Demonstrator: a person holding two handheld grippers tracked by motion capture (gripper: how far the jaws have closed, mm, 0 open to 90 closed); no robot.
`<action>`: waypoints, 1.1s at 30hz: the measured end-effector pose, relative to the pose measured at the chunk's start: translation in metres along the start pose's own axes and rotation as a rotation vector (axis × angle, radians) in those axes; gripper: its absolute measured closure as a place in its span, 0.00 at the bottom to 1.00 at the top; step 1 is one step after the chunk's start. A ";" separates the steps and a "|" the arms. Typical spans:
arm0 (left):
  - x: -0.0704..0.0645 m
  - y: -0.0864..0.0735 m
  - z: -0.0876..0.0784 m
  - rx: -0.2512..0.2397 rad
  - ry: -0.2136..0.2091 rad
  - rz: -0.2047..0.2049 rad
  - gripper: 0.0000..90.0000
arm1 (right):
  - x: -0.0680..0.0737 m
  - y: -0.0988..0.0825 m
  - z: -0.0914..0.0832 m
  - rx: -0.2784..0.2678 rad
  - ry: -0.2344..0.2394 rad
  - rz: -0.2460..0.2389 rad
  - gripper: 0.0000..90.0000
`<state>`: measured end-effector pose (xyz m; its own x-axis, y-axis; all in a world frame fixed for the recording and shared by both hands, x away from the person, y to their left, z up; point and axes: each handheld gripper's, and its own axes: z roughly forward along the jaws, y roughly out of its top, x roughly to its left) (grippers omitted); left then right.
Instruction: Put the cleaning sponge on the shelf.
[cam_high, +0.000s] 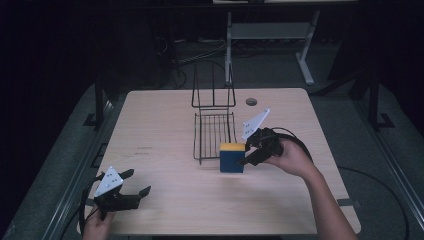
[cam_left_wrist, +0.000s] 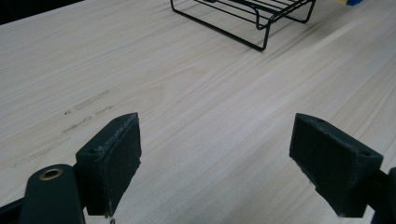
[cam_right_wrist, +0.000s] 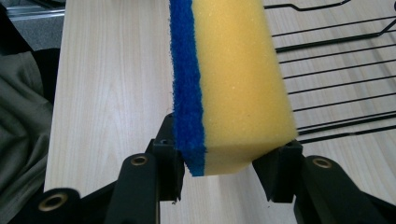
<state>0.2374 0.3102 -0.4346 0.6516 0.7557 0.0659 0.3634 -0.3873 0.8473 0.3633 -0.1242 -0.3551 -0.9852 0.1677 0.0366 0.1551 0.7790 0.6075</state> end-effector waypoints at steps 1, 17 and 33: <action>0.000 0.000 0.000 -0.001 0.000 -0.002 0.18 | -0.001 0.001 0.000 0.002 -0.001 0.000 0.62; 0.000 0.000 0.000 -0.005 -0.001 -0.003 0.18 | -0.020 0.013 -0.004 -0.013 -0.016 0.014 0.62; 0.001 0.000 -0.001 -0.007 -0.003 -0.003 0.18 | -0.042 0.022 0.000 -0.018 -0.021 0.037 0.62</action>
<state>0.2373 0.3113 -0.4344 0.6524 0.7553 0.0618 0.3609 -0.3814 0.8511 0.4080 -0.1146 -0.3433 -0.9771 0.2086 0.0429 0.1897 0.7609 0.6205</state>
